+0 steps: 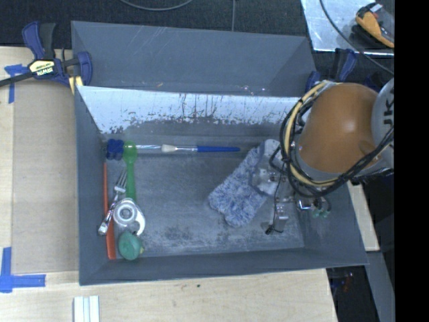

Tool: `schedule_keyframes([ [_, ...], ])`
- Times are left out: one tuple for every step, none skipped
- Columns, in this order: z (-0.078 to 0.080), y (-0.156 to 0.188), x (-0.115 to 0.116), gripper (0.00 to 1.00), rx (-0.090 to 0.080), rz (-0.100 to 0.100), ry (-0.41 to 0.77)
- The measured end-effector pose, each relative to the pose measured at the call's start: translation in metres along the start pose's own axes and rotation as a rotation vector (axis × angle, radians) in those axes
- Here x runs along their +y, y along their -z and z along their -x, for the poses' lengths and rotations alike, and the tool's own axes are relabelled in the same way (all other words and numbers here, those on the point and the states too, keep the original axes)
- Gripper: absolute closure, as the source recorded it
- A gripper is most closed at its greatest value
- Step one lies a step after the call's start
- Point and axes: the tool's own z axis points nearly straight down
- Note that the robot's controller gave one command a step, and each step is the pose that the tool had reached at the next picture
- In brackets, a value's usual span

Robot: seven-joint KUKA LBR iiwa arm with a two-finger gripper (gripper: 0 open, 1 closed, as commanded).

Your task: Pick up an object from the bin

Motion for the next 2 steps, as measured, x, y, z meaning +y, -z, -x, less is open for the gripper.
schedule_keyframes([
  [0.002, 0.003, 0.000, 0.00, -0.008, 0.000, 0.002],
  [0.099, -0.099, -0.015, 0.00, -0.009, -0.001, 0.292],
])
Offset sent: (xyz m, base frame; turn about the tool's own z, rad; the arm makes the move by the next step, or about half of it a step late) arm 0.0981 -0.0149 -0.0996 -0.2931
